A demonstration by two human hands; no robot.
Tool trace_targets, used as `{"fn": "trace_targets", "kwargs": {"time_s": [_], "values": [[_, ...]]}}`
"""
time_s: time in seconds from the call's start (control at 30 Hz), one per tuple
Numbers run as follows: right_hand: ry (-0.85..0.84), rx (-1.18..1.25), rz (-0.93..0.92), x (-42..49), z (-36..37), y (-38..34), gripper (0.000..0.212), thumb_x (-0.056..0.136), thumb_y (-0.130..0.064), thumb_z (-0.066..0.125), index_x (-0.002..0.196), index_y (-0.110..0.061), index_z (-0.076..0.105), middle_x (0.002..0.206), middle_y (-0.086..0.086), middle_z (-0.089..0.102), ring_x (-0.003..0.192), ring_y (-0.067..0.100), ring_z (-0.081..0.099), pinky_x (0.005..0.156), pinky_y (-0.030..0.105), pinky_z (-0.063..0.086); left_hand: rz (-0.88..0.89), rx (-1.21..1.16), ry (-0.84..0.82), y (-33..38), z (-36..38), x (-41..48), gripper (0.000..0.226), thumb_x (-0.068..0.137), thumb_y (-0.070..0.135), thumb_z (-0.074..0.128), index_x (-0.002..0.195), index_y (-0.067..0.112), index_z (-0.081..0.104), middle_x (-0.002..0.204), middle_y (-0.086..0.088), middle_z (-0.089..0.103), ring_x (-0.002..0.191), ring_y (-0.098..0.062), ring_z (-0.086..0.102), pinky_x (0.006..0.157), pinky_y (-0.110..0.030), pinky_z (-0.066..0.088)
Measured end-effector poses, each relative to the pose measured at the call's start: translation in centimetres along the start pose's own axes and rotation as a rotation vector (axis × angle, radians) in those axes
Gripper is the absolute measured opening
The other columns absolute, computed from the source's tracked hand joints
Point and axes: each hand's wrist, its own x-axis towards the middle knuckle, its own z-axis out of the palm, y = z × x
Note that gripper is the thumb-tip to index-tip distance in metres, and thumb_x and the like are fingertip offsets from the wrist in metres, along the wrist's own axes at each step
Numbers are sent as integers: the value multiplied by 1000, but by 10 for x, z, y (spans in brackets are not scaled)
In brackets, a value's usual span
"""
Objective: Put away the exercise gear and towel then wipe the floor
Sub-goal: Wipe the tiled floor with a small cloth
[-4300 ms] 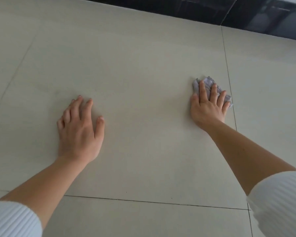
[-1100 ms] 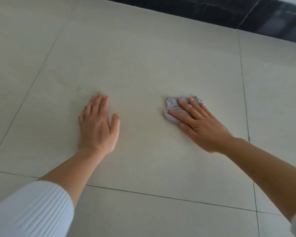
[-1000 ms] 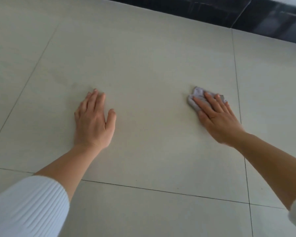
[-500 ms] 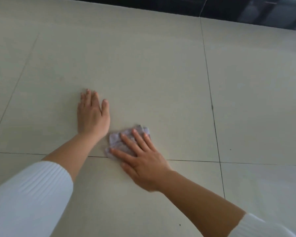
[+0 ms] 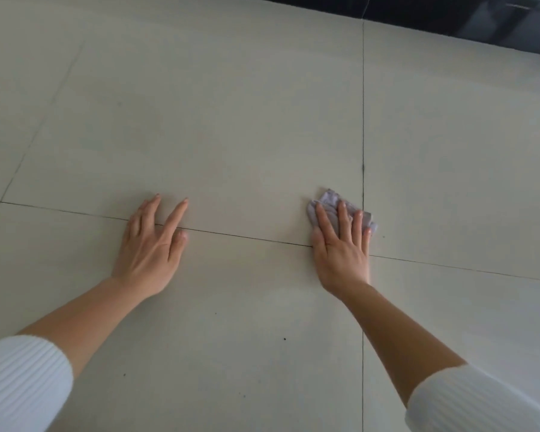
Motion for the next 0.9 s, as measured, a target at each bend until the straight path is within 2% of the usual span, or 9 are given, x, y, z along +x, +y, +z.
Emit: {"fn": "trace_targets", "kwargs": {"time_s": [0.07,0.17,0.37,0.43,0.5,0.6,0.67,0.77,0.9], "values": [[-15,54,-42,-15,13,-32,50,101,-50,9,145,-50,-13,159,-7,-21,144,24,-27,113,38,-24,-75,-57,15,14,1,-7,52,97,37,27,148,29,25,151,-24,19,139,-37,16,114,-47,16],[-104,-11,-294,-46,27,-64,53,97,-51,3,148,-48,-10,159,-4,-21,142,27,-30,114,42,-23,-139,-78,-63,21,-3,-9,52,99,29,35,149,30,21,156,-20,8,144,-32,7,117,-41,9],[-242,-75,-755,-97,45,-66,51,101,-46,11,151,-43,8,160,-3,-12,144,26,-26,113,42,-23,-120,54,-228,29,-13,-23,61,98,32,36,152,24,7,159,-14,-1,146,-28,2,117,-42,13],[-259,-77,-824,-111,52,-55,49,102,-44,15,150,-43,18,162,-4,0,147,26,-16,115,44,-18,-111,101,-282,37,-15,-34,63,99,35,34,152,21,2,159,-12,-6,147,-26,0,117,-40,12],[-227,-141,-853,-118,56,-41,47,101,-44,21,146,-44,32,159,-4,22,148,27,10,119,48,1,-74,147,-328,41,-18,-47,65,99,36,33,151,19,-2,159,-12,-8,147,-26,0,117,-40,13],[-140,-134,-747,-107,47,-11,46,99,-43,27,144,-41,38,154,-2,36,143,28,29,117,44,12,14,257,-471,35,-28,-58,70,99,42,33,150,21,-9,157,-9,-16,147,-22,-2,118,-39,12],[-97,-143,-579,-91,31,18,49,100,-46,20,149,-44,25,158,-3,24,147,26,16,117,40,3,71,330,-588,25,-41,-60,71,98,48,31,149,26,-13,157,-4,-19,147,-19,-1,118,-36,10],[-75,-188,-323,-64,3,67,56,92,-52,-3,148,-51,-4,162,-6,-6,148,21,-12,117,35,-16,97,373,-578,10,-53,-57,70,98,50,28,148,27,-14,159,-1,-11,147,-16,-2,119,-33,9],[-61,-98,7,-56,-19,105,52,97,-47,1,148,-51,-9,162,-4,-14,148,27,-15,120,43,-7,128,376,-546,2,-49,-55,68,97,52,24,147,30,-17,156,0,-19,146,-16,-11,119,-35,4]]}}
